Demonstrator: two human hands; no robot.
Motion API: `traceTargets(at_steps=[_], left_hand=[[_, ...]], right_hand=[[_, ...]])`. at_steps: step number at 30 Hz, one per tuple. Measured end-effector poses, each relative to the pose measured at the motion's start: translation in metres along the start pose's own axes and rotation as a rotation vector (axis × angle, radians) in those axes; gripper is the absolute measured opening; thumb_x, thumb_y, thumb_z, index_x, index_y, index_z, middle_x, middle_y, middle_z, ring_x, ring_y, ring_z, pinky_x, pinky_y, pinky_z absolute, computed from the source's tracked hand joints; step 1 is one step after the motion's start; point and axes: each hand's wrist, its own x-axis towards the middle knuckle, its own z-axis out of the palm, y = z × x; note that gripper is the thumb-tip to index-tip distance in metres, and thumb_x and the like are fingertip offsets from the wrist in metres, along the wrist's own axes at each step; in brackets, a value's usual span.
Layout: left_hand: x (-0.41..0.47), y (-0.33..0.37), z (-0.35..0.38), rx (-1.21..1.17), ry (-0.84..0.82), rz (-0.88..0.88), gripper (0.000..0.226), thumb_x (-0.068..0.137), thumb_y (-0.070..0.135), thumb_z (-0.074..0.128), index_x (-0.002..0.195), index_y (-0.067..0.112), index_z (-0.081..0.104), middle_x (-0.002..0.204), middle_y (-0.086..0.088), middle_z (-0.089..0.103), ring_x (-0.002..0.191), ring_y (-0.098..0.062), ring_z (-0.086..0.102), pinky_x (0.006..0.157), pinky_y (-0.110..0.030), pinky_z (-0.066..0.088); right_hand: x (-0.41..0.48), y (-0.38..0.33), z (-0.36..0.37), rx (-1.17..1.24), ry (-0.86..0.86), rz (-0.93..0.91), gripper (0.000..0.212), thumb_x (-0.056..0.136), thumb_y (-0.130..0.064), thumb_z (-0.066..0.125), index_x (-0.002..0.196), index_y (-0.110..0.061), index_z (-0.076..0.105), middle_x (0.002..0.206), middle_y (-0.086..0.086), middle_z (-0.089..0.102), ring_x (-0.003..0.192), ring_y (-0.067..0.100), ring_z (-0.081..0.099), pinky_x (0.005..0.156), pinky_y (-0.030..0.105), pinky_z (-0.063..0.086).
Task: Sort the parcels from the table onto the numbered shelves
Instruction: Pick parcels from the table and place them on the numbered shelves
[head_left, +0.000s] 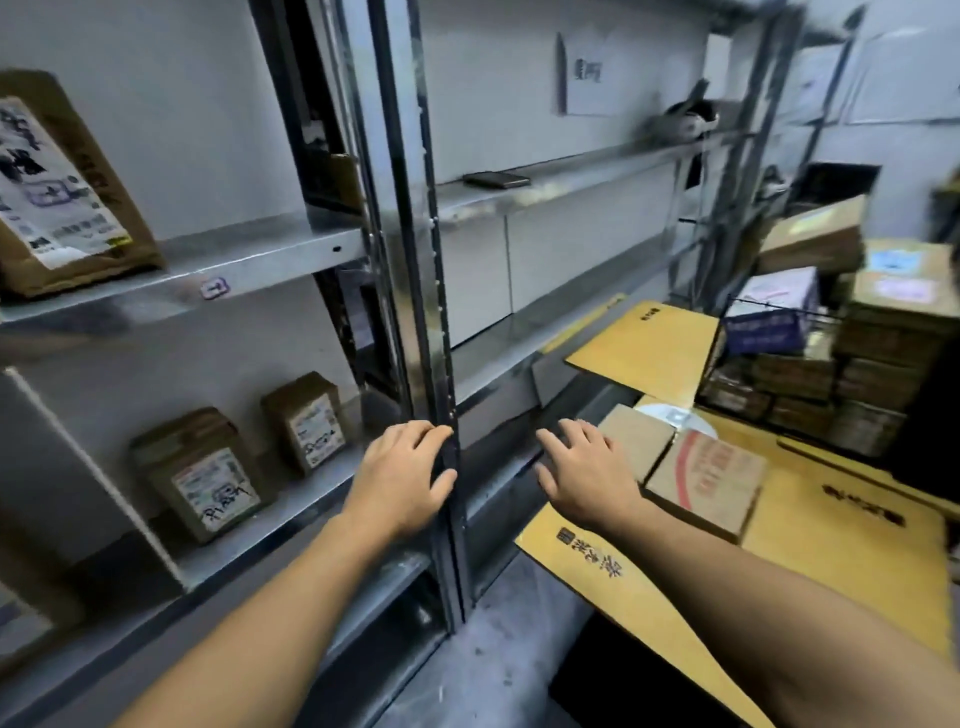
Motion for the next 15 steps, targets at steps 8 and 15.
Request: traceTargets(at_steps=[8,15], left_hand=[[0.074,0.110,0.048,-0.054,-0.075,0.204,0.055,0.095,0.046,0.046,0.146,0.028,0.035,0.145,0.005,0.040,0.133,-0.018,0.034,0.110,-0.036,0.030],[0.126,0.202,0.117,-0.111,-0.177,0.273,0.054,0.097,0.048,0.044,0.146,0.029,0.035,0.145,0.007,0.041,0.132,-0.017,0.036,0.110,-0.036,0.031]], right_hand=[[-0.022,0.120,0.018,0.013,-0.089,0.267,0.046,0.099,-0.053,0.038,0.140,-0.031,0.038,0.149,0.005,0.039,0.138,0.029,0.033,0.109,0.049,0.034],[-0.037,0.218,0.055,0.103,-0.219,0.445,0.052,0.098,-0.052,0.042,0.144,-0.031,0.037,0.155,0.002,0.036,0.141,0.028,0.035,0.112,0.047,0.034]])
